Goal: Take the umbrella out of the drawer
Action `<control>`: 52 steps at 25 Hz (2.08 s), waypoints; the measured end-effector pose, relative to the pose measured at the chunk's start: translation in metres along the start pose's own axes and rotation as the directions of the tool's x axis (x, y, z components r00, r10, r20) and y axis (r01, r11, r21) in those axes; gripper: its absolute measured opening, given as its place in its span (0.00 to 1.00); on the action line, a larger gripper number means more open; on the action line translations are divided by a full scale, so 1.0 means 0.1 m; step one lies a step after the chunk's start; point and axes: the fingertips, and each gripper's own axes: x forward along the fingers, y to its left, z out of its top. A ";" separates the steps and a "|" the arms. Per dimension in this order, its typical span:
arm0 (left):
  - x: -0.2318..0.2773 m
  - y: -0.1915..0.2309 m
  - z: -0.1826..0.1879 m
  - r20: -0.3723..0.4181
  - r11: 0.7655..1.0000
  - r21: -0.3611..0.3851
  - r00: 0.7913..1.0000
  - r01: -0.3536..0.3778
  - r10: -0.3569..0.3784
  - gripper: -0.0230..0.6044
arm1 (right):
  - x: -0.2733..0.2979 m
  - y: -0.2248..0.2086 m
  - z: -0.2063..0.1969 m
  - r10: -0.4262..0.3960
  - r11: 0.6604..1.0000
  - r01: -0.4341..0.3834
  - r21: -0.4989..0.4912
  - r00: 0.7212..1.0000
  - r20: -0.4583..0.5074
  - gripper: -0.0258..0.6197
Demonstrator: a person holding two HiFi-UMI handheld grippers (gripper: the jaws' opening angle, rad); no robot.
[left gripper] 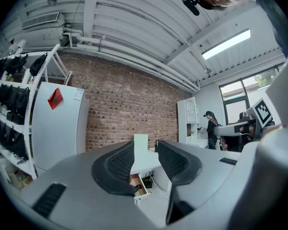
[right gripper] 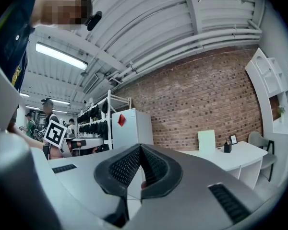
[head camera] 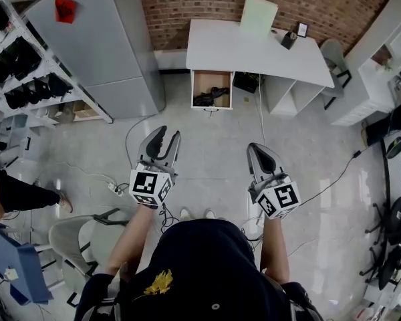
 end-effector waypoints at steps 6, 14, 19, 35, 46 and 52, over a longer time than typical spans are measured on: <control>0.05 -0.08 -0.02 -0.014 0.998 -0.031 0.998 0.063 -0.064 0.58 | 0.00 0.00 -0.01 -0.001 1.000 0.001 0.004 1.000 -0.005 0.08; 0.13 -0.36 -0.08 -0.044 0.991 0.023 0.990 0.134 -0.133 0.72 | -0.05 -0.13 -0.04 -0.004 1.000 0.004 0.005 1.000 -0.014 0.08; 0.17 -0.36 -0.08 -0.042 0.993 0.040 0.993 0.112 -0.110 0.74 | -0.08 -0.25 -0.06 -0.007 1.000 0.007 -0.006 1.000 -0.029 0.08; 0.40 -0.70 -0.16 -0.055 0.998 0.046 0.998 0.038 -0.035 0.79 | -0.32 -0.80 -0.17 -0.033 0.999 0.033 0.029 0.999 -0.019 0.08; 0.37 -0.51 -0.19 -0.061 1.000 0.027 0.998 -0.008 0.010 0.79 | -0.33 -0.89 -0.21 -0.043 0.998 0.042 0.051 0.999 0.007 0.08; 0.53 -0.45 -0.26 -0.068 1.000 0.019 0.998 0.006 -0.005 0.80 | -0.17 -0.92 -0.23 -0.059 0.997 0.059 0.053 0.998 0.007 0.08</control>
